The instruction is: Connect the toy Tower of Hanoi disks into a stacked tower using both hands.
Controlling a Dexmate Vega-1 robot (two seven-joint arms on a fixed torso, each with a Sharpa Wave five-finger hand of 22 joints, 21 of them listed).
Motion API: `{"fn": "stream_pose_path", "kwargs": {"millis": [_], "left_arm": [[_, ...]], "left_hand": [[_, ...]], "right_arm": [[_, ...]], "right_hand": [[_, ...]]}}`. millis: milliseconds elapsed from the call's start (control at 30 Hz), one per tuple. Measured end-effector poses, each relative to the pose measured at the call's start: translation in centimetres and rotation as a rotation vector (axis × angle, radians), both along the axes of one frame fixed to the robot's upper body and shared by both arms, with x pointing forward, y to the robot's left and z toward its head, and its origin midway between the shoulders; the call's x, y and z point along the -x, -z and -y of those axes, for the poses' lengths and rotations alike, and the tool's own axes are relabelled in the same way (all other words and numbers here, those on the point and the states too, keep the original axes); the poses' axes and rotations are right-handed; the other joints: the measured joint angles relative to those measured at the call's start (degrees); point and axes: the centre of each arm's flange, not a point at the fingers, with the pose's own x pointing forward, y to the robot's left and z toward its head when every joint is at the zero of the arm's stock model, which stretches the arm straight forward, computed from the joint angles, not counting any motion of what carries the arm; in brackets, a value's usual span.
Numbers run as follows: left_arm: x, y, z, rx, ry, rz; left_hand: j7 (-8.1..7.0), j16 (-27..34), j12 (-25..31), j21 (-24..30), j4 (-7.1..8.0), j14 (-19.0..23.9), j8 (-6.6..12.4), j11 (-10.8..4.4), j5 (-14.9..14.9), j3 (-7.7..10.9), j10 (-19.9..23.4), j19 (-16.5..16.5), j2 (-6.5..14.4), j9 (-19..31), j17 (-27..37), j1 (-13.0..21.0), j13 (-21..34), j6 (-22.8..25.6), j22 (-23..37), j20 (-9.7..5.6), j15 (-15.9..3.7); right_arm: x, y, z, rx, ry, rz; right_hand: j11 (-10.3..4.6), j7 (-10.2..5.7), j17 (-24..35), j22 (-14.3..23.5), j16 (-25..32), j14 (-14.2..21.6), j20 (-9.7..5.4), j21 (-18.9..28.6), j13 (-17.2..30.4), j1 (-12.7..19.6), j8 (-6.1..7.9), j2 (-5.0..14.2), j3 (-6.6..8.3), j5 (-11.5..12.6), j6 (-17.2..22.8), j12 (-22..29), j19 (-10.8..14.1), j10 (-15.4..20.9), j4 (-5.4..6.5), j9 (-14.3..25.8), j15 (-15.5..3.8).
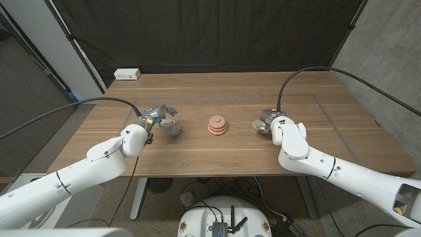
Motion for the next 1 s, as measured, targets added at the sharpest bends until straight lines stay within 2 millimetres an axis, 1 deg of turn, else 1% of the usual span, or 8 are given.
{"fn": "stream_pose_path", "kwargs": {"millis": [100,300,367,633,700,800,900,1000], "left_arm": [[0.0,0.1,0.0,0.001,0.000,-0.004],[0.0,0.3,-0.1,0.004,0.001,-0.009],[0.0,0.4,-0.1,0.006,0.001,-0.011],[-0.1,0.6,-0.1,0.011,0.007,-0.017],[-0.2,0.6,-0.1,0.012,0.009,-0.019],[-0.2,0.7,-0.2,0.014,0.011,-0.022],[-0.3,0.9,-0.2,0.017,0.012,-0.025],[-0.4,1.0,-0.3,0.020,0.013,-0.028]], "left_hand": [[0.00,0.00,0.00,0.00,-0.16,0.00,0.00,0.23,0.00,0.16,0.23,0.00,0.12,0.00,0.00,-0.12,0.00,0.00,0.03,0.00,0.00],[-0.01,0.00,0.00,0.00,-0.07,0.00,0.00,0.31,0.24,0.55,0.31,0.00,0.12,0.00,0.28,-0.12,0.00,0.00,0.10,0.00,0.00],[0.11,0.00,0.00,0.00,-0.07,0.00,0.00,0.62,0.44,0.55,0.62,0.00,0.12,0.00,0.24,-0.12,0.00,0.13,0.10,0.00,0.00],[0.29,0.00,0.00,0.00,0.17,0.00,0.00,0.62,0.44,0.78,0.62,0.00,0.42,-0.01,0.27,-0.42,0.27,0.32,0.10,0.00,0.00],[0.29,0.00,0.00,0.00,-0.08,0.00,0.00,0.62,0.44,1.03,0.62,0.00,0.42,0.00,0.27,-0.42,0.27,0.33,0.10,0.00,0.00],[0.29,0.00,0.00,0.00,-0.08,0.00,0.00,0.62,0.44,1.03,0.62,0.00,0.55,-0.01,0.46,-0.55,0.40,0.33,0.10,0.00,0.00],[0.29,0.00,0.00,0.00,-0.07,0.00,0.00,0.65,0.44,1.02,0.92,0.00,0.65,-0.01,0.43,-0.66,0.53,0.33,0.10,0.00,0.00],[0.29,0.00,0.00,0.00,-0.06,0.00,0.00,0.69,0.44,1.03,1.14,0.00,0.65,-0.01,0.54,-0.65,0.54,0.33,0.10,0.00,0.00]], "right_arm": [[-0.1,0.1,0.0,0.000,0.001,-0.003],[-0.3,0.3,-0.1,0.004,0.005,-0.009],[-0.3,0.3,-0.1,0.007,0.006,-0.011],[-0.5,0.5,-0.3,0.013,0.011,-0.024],[-0.6,0.5,-0.4,0.016,0.010,-0.026],[-0.7,0.5,-0.6,0.021,0.011,-0.031],[-0.8,0.5,-0.7,0.026,0.010,-0.035],[-0.9,0.6,-0.8,0.032,0.011,-0.043]], "right_hand": [[0.00,0.00,0.15,0.00,0.00,0.00,0.00,0.00,0.00,0.00,0.00,0.00,-0.24,0.00,0.00,0.00,0.00,0.00,-0.24,0.00,0.00],[0.00,0.20,0.03,0.00,0.00,0.00,0.00,0.00,0.00,0.00,0.00,0.00,-0.23,0.00,-0.20,0.00,0.00,0.00,-0.24,0.01,0.00],[0.00,0.20,0.06,0.00,0.00,0.00,0.00,0.00,0.01,0.00,0.00,0.00,-0.23,0.00,-0.20,0.00,0.00,0.00,-0.24,0.01,0.00],[0.09,0.20,0.07,0.01,-0.08,0.00,0.00,0.00,0.01,0.00,0.00,0.00,-0.23,0.01,-0.20,0.43,0.00,0.56,-0.24,-0.18,0.00],[-0.31,0.20,0.00,0.00,-0.40,0.00,0.00,0.00,0.01,0.00,0.26,0.00,-0.48,0.02,-0.20,0.43,0.00,0.96,0.02,-0.27,0.00],[-0.10,0.20,-0.01,0.01,-0.40,0.00,0.00,0.00,0.18,0.00,0.26,0.01,-0.46,0.05,-0.19,0.72,0.00,1.16,0.01,-0.27,0.00],[-0.41,0.18,-0.01,0.01,-0.40,0.00,0.00,0.00,0.18,0.46,0.26,0.46,-0.46,0.06,-0.17,0.87,0.00,1.46,0.01,-0.27,0.00],[-0.61,-0.23,0.03,0.01,-0.40,0.00,0.00,0.00,0.18,0.45,0.48,0.45,-0.46,0.07,0.23,0.87,0.00,2.10,0.01,-0.27,0.00]]}}
